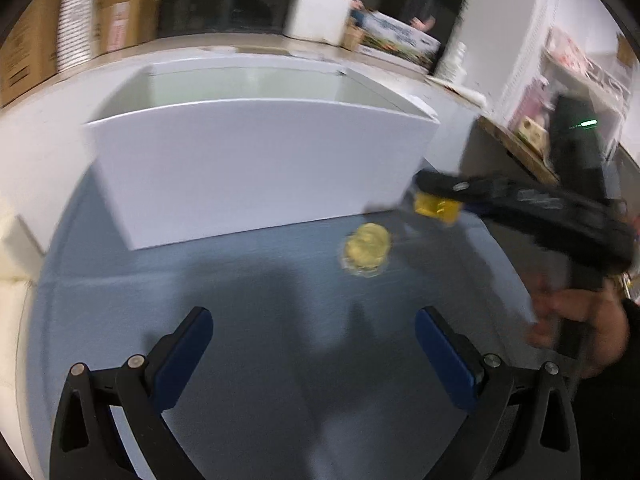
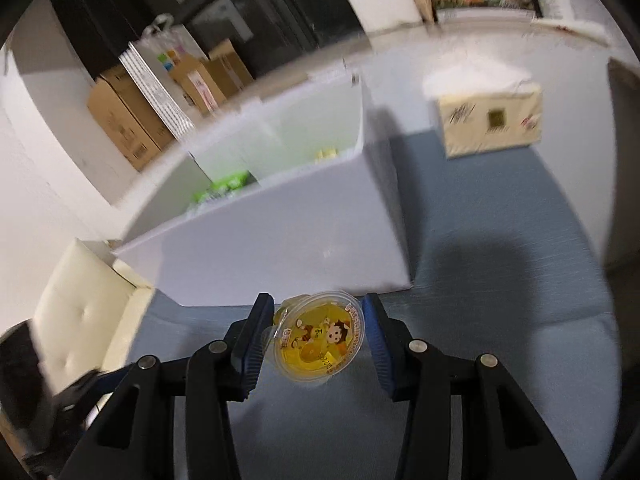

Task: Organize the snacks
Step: 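Grasp the yellow jelly cup with the right tool while the left tool grasps a clear cup, then lower both jelly cups into the white box and open both tools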

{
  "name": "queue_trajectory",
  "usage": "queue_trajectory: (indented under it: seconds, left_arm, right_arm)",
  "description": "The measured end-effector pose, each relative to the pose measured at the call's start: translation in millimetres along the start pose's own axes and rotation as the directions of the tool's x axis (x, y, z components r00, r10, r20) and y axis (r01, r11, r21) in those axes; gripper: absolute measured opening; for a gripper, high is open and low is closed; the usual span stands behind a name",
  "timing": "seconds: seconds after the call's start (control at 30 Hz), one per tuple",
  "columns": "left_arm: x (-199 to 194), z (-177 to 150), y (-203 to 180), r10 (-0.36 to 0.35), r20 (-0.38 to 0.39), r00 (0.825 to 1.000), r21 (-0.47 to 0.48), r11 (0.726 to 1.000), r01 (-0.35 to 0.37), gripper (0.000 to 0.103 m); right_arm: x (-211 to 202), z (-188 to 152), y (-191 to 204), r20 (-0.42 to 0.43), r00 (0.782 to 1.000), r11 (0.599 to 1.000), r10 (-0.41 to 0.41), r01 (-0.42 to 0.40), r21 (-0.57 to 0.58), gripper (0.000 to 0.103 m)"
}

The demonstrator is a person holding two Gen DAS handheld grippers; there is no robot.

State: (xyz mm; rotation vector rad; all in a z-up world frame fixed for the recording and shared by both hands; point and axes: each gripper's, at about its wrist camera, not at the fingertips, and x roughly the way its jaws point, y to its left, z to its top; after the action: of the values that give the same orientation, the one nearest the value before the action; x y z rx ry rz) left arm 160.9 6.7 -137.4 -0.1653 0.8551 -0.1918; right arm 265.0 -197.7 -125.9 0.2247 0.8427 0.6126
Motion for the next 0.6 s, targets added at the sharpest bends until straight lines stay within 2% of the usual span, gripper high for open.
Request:
queue_trajectory:
  seconds: [0.2, 0.37, 0.43, 0.47, 0.5, 0.6]
  left_arm:
    - [47.8, 28.2, -38.1, 0.033, -0.022, 0.999, 0.110, 0.993, -0.030, 0.103]
    - [79.7, 43.1, -47.9, 0.035, -0.044, 0.998, 0.138, 0.990, -0.029, 0.102]
    - [85.3, 42.8, -47.0, 0.014, -0.055, 0.998, 0.140, 0.990, -0.006, 0.079]
    - [86.4, 40.6, -46.5, 0.007, -0.066, 0.998, 0.138, 0.990, 0.002, 0.040]
    - [86.8, 38.7, -44.6, 0.009, -0.068, 0.998, 0.135, 0.991, 0.001, 0.036]
    - [80.8, 35.0, -41.5, -0.013, -0.050, 0.999, 0.131, 0.991, 0.019, 0.036]
  right_arm:
    - [-64.8, -14.8, -11.2, 0.069, 0.997, 1.000, -0.020, 0.019, 0.022, 0.050]
    - [-96.7, -34.0, -24.0, 0.099, 0.994, 0.998, -0.048, 0.043, 0.053, 0.050]
    - [-101.5, -37.7, -30.5, 0.096, 0.994, 0.997, -0.045, 0.039, 0.070, 0.050]
    - [-102.3, -38.5, -31.5, 0.098, 0.994, 0.996, -0.047, 0.040, 0.074, 0.050]
    - [-102.6, -39.0, -33.1, 0.097, 0.994, 0.996, -0.049, 0.042, 0.076, 0.050]
    - [-97.6, -37.3, -31.6, 0.097, 0.994, 0.997, -0.043, 0.035, 0.075, 0.050]
